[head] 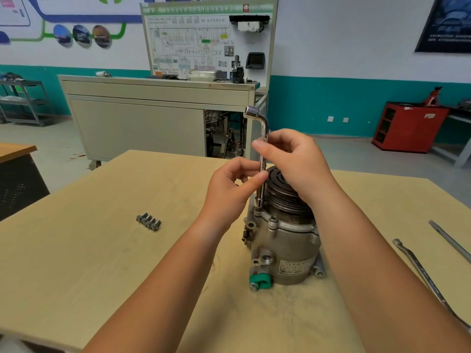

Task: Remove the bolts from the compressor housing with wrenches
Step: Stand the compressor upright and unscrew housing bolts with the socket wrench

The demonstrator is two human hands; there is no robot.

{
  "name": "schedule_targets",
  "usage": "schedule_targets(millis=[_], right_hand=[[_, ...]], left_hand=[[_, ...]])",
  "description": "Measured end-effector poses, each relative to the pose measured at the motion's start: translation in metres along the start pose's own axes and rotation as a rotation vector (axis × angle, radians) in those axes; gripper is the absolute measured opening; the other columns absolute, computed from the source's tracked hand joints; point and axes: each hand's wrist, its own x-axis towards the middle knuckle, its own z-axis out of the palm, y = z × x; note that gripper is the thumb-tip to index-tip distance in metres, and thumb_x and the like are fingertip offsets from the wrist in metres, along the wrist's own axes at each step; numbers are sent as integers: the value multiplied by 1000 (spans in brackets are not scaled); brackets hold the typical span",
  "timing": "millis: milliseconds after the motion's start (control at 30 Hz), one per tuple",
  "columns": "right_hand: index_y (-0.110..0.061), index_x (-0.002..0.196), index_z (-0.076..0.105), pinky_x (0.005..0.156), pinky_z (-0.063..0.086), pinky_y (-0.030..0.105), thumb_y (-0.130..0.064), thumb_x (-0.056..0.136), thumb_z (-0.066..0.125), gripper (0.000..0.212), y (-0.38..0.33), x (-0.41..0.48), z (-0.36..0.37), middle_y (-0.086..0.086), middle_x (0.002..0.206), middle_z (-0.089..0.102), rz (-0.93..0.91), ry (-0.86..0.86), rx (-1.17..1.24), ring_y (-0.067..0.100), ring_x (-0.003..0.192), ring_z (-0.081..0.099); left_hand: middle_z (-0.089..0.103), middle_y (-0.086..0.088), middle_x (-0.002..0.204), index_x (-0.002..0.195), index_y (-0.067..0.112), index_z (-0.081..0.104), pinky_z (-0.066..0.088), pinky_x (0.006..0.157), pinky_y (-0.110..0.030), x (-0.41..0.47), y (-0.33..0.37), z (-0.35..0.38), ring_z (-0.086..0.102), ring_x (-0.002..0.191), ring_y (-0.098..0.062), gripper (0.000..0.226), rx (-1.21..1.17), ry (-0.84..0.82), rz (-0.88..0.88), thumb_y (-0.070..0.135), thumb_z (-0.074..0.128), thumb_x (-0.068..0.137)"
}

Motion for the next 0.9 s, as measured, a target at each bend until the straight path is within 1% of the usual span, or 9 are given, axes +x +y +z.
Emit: schedule_targets(millis=[133,200,333,433,533,600,667,767,900], right_hand=[[-30,76,60,62,44,17,-38,73,76,18,1,0,0,-13,73,61,-1,28,-28,-2,69,57],[-29,76,61,58,43,12,-39,72,76,19,1,0,0,-14,72,61,0,26,-44,-7,65,55],[-30,73,59,52,39,5,-36,79,71,15,0,-2,0,-13,69,57,-16,50,-80,-10,60,51],[-28,72,58,52,39,5,-30,85,66,15,-1,-2,-1,-10,68,57,-37,53,-86,-9,58,51],[-19,81,65,52,43,7,-25,90,60,13,-4,-3,-2,-2,74,62,-21,3,-43,-3,62,57],[-16,90,69,53,45,7,-25,92,56,15,-5,-4,-2,1,82,66,-23,-27,-53,5,69,61],[-19,93,70,57,46,7,-27,92,55,16,-4,-4,-2,-1,87,68,-20,-39,-60,8,75,63],[-20,97,69,63,47,9,-34,87,62,19,-4,-3,0,-9,88,67,0,-42,-53,2,83,62],[-24,85,63,62,46,12,-37,77,73,19,-4,-3,2,-11,79,64,3,-3,-55,1,73,59]], left_hand=[[59,7,74,79,18,58,46,75,-32,1,1,1,51,76,-13,21,-15,10,-21,3,73,80],[57,11,72,78,19,56,45,74,-32,1,0,1,50,75,-13,23,-13,12,-26,3,73,80],[60,5,79,83,18,60,47,77,-31,0,0,1,52,79,-15,16,-5,-11,-25,7,70,83],[67,-3,90,93,19,66,49,82,-27,-1,-2,-1,60,88,-21,11,-8,-37,-14,10,59,92],[72,4,96,103,16,68,50,86,-20,-2,-3,-2,64,100,-14,19,-6,-90,-9,10,51,97],[73,6,95,103,15,69,50,88,-23,-3,-3,-1,65,101,-13,20,-2,-95,3,8,51,96],[73,6,92,99,17,69,51,89,-29,-3,-4,-1,65,98,-14,17,14,-59,17,8,56,94],[69,6,85,89,20,67,51,83,-32,-1,-4,0,62,86,-12,13,27,-6,30,7,65,88],[59,16,70,81,18,60,45,70,-21,0,-2,3,52,72,-1,17,29,18,22,6,71,82]])
